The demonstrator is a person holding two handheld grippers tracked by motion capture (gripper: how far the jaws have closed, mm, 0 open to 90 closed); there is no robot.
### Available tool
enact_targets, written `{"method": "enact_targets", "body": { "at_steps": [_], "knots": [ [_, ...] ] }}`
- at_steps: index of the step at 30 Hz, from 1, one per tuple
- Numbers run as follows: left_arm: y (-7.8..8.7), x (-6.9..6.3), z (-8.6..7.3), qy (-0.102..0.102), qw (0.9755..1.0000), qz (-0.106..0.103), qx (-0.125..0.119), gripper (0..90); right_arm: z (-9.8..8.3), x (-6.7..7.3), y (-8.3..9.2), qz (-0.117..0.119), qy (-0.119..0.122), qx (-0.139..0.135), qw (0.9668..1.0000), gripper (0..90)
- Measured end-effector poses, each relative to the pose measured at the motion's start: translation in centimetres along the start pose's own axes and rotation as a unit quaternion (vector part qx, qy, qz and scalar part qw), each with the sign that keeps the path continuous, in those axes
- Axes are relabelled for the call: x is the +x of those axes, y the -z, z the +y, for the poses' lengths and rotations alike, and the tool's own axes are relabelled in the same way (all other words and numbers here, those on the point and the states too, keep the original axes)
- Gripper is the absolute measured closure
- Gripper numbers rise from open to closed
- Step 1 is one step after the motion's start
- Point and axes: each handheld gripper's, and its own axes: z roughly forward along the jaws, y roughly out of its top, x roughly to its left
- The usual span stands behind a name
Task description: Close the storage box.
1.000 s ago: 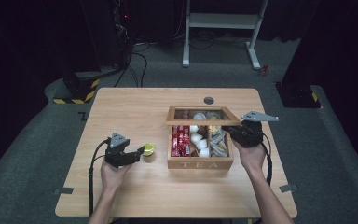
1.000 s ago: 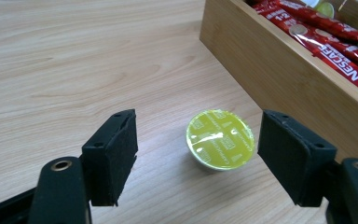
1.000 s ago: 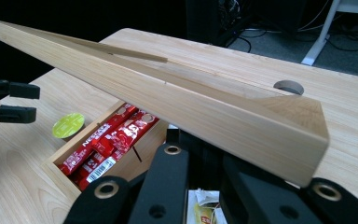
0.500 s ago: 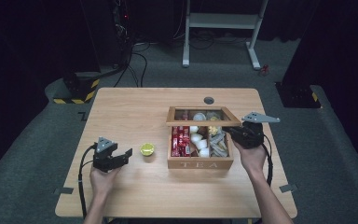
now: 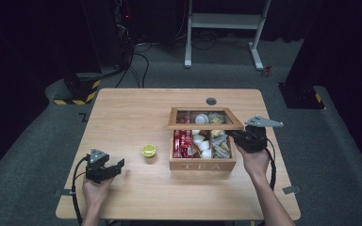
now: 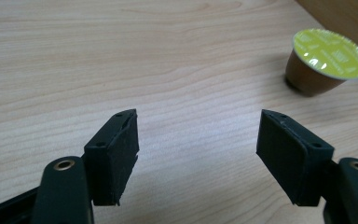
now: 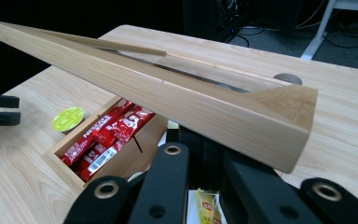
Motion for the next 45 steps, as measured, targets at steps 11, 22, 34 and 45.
{"method": "enact_targets", "body": {
  "at_steps": [11,22,34,45],
  "knots": [
    [-0.8,-0.5,-0.9,-0.008,0.9998,0.015,0.012,29.0,-0.9,0.1,0.2,0.003,-0.005,0.003,1.0000,90.0],
    [-1.3,-0.9,-1.1,-0.015,0.9995,0.021,0.018,28.8,-1.6,0.2,0.2,0.005,-0.005,0.006,1.0000,90.0],
    [-1.5,-1.2,-1.0,-0.026,0.9991,0.024,0.024,27.8,-2.5,0.4,0.3,0.001,-0.001,0.020,0.9998,90.0],
    [-1.6,-1.3,-0.9,-0.023,0.9991,0.025,0.025,25.2,-4.3,0.5,0.3,0.012,-0.020,0.016,0.9996,90.0]
  ]
}}
